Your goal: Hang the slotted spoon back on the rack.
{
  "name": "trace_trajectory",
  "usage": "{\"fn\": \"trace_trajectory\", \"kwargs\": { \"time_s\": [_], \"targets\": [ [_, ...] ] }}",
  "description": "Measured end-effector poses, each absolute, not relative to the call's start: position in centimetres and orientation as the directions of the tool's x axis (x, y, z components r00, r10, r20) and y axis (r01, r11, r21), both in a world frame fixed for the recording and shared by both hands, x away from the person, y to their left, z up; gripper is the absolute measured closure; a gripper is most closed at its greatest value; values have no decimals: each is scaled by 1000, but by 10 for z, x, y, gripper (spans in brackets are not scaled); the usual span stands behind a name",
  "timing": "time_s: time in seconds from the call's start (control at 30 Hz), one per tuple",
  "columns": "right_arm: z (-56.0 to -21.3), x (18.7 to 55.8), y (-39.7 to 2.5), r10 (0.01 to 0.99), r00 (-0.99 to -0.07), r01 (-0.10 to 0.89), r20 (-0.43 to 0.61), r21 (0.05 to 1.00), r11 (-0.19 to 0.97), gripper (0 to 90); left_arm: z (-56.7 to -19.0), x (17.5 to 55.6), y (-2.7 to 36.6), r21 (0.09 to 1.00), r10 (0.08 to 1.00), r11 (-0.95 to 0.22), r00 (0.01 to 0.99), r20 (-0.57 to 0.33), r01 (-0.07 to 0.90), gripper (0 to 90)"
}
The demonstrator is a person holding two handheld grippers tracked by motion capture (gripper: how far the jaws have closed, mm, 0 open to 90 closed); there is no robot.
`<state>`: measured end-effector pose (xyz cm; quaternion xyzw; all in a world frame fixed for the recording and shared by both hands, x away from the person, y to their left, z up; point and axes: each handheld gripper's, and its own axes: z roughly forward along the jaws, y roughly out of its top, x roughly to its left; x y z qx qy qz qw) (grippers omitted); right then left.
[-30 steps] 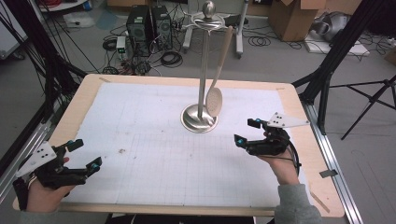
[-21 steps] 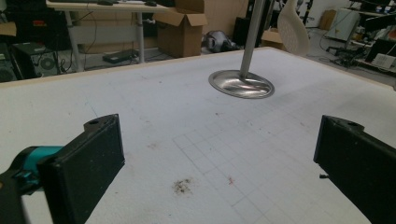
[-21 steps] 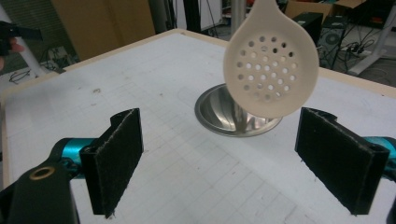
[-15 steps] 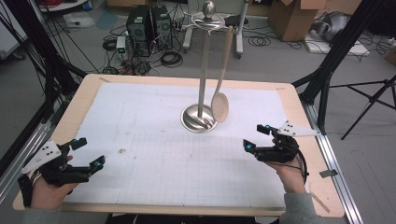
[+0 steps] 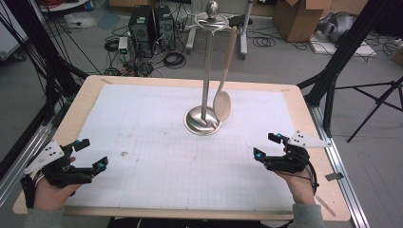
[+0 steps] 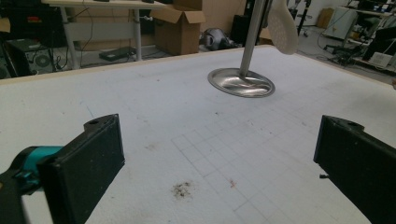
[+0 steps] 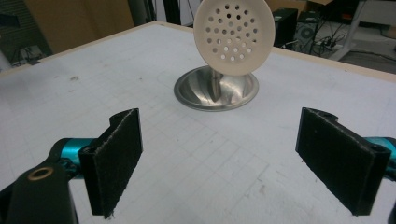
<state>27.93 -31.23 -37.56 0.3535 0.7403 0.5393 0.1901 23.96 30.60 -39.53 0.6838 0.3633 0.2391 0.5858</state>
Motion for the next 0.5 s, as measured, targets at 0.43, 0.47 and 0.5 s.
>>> {"fn": "trace_trajectory", "kwargs": {
  "time_s": [0.43,0.47,0.5],
  "targets": [
    [-387,269,-331,755,-640,309,140,947,87,127,-398,240,312,974,789,-41,605,-106,225,20],
    [-387,268,-333,757,-638,307,142,948,81,127,-399,240,313,973,790,-41,604,-108,227,20],
    [-388,267,-335,759,-635,306,144,949,76,127,-399,240,314,973,791,-39,602,-110,228,20]
  ]
}}
